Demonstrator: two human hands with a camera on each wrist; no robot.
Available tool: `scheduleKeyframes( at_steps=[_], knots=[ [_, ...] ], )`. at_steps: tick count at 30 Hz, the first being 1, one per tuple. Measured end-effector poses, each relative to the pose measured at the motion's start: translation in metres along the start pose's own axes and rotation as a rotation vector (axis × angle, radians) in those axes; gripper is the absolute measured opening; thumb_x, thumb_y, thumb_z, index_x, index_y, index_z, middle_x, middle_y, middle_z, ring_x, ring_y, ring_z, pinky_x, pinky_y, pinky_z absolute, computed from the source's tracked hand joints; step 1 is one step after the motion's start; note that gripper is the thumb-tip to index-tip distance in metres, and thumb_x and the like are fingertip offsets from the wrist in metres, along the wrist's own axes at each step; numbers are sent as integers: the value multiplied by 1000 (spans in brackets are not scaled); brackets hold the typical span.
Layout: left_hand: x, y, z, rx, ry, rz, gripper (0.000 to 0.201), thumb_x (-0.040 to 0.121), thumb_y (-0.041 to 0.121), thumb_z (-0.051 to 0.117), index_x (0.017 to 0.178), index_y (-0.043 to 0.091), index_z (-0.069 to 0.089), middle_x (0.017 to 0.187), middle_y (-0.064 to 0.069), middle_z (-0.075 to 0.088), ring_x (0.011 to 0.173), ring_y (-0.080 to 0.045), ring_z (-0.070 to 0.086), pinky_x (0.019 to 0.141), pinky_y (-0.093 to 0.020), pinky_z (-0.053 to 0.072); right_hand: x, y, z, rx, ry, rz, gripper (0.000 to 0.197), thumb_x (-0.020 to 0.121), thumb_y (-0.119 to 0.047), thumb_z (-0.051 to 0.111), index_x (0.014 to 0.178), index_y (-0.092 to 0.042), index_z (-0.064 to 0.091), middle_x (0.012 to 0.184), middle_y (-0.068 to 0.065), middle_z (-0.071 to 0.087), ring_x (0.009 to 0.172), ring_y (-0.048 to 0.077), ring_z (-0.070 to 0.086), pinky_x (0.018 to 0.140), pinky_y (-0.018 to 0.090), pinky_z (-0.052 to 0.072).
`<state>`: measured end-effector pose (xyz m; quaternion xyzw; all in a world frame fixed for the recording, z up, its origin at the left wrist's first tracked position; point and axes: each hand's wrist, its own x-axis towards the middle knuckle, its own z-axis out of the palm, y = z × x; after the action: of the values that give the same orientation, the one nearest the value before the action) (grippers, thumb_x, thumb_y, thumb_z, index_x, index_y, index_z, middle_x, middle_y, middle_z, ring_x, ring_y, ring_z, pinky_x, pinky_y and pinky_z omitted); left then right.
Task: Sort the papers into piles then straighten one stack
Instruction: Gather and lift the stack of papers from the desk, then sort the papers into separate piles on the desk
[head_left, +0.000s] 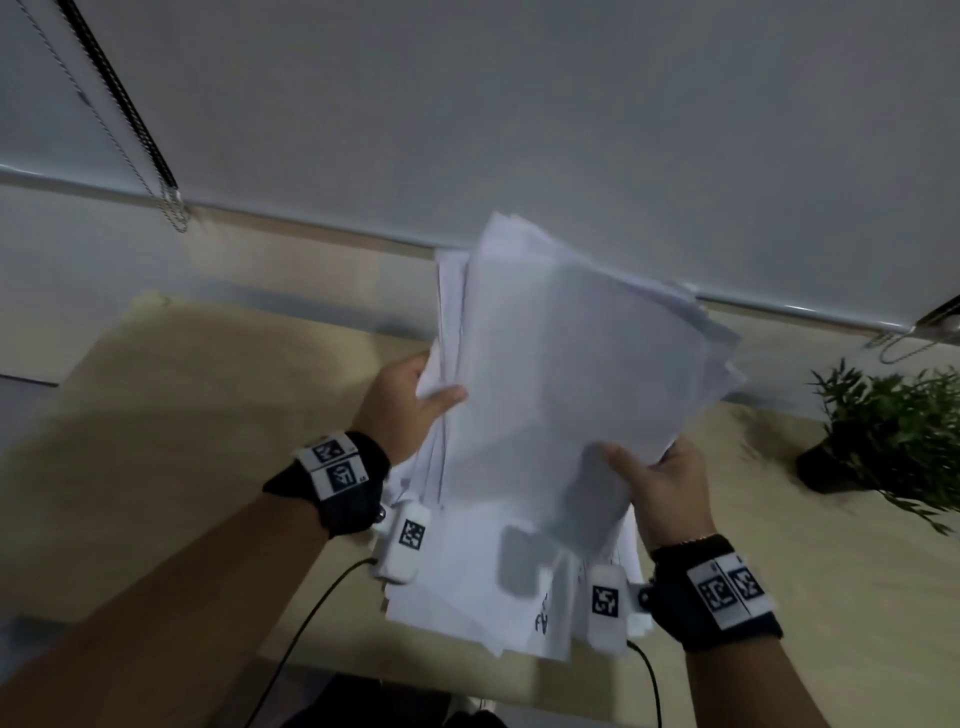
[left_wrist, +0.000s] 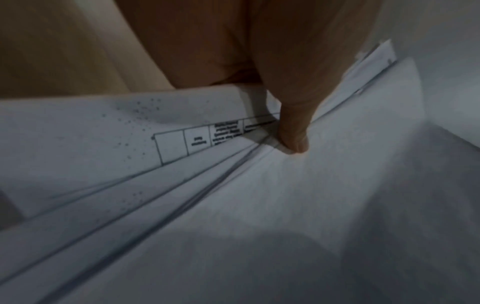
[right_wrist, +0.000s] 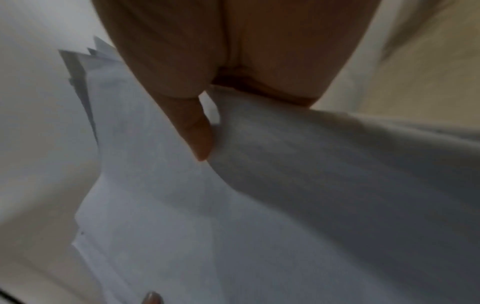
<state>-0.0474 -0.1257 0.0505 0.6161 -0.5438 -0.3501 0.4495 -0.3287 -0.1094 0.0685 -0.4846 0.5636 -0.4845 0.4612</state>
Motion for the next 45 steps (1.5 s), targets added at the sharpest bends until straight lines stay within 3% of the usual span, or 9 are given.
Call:
scheduleKeyframes(
  at_steps=[5,9,18,23,28,33,36,40,45],
  knots=[
    [-2,11,-2,-62,117,-2,25,90,41,61,111,27,59,99,22,67,90,16,61,80,-9,45,8,-9,25,-133,102,-85,28,72,-1,81,95,-10,68,88,-9,70,75,-9,67,67,8,50],
    [-21,-27,21,-77,11,-147,49,81,39,75,125,21,58,114,7,71,105,-8,67,94,-33,53,2,20,38,-253,105,98,23,74,-13,81,90,-13,64,81,-6,69,79,19,69,63,20,50],
    [-1,-3,28,-194,180,-114,13,78,20,81,84,27,71,77,12,75,70,-1,68,65,-16,54,8,16,39,-105,229,57,24,75,6,70,90,-11,64,81,-4,70,68,3,67,62,20,55],
    [-11,-22,30,-51,-98,-238,33,74,27,84,102,19,69,93,8,74,88,-7,70,79,-25,56,2,40,34,-304,113,224,26,74,-11,77,98,-11,65,91,0,70,83,20,67,77,37,57],
    [-17,-24,46,-143,32,-308,32,81,30,78,108,14,72,100,3,75,94,-13,71,82,-28,56,-3,42,43,-243,145,174,27,75,-2,75,78,-22,57,76,-7,65,68,13,62,59,19,50],
    [-10,-17,34,-76,134,-280,31,86,28,73,107,5,71,96,0,70,89,-18,68,78,-26,50,-11,71,43,-413,255,417,62,72,-24,82,125,-12,51,121,10,60,103,25,63,87,35,54],
    [2,-18,0,39,161,-230,31,86,27,73,106,4,71,93,1,66,88,-15,64,77,-26,47,-24,82,47,-721,319,632,92,72,-43,79,145,-11,32,145,14,37,130,35,39,100,47,41],
    [0,-39,-41,98,77,-327,26,86,24,73,102,3,70,95,-8,66,89,-23,63,77,-31,46,-28,91,71,-888,219,744,118,66,-61,75,152,-11,12,151,11,27,136,34,27,105,53,36],
    [-18,-57,-75,91,60,-451,21,86,25,72,83,5,65,78,-10,67,72,-28,65,62,-30,49,-19,103,73,-893,81,736,122,70,-42,81,154,-9,-1,148,14,31,135,35,37,103,49,43]
  ],
)
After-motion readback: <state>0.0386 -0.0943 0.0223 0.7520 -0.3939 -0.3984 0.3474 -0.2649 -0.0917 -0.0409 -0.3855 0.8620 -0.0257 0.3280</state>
